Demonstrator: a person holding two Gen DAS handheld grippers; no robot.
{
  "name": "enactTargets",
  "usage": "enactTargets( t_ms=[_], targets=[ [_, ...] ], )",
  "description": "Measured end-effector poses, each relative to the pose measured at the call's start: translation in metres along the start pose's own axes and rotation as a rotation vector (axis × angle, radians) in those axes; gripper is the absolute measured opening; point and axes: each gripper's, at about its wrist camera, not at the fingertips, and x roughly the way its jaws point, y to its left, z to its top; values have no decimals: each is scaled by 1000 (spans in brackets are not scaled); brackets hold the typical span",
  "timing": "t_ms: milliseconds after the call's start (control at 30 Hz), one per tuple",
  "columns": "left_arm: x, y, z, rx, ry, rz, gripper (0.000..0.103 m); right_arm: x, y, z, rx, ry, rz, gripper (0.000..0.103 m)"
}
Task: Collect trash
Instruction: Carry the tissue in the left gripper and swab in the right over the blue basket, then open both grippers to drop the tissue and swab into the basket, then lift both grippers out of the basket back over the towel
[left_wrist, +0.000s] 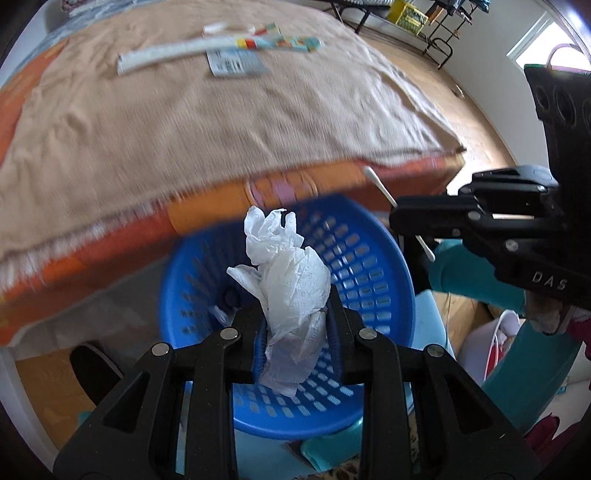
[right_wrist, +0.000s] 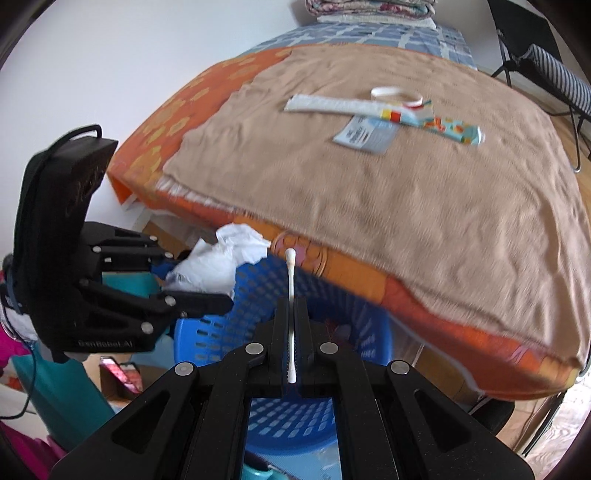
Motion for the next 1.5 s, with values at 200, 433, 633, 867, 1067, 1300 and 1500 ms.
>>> enactTargets(
  t_ms=[200,433,633,867,1067,1300,1500],
  targets=[
    [18,-3,-21,-9,46,-15,27,15,5,-17,1,43,12,1],
    [24,-2,-28,-8,57,-10,27,26,9,-25,1,67,12,1],
    [26,-4,-26,8,58,4,27,30,5,-30,15,80,10,1],
    [31,-3,-25,7,68,54,49,35,-2,-30,46,104,-1,1],
    [32,0,-25,-1,70,51,49,34,-2,-30,47,109,-28,6],
    [30,1,-23,-8,66,49,49,28,-6,-28,67,75,-61,49],
    [24,6,-16,-20,55,40,49,23,-14,-24,85,63,-95,49]
  ],
)
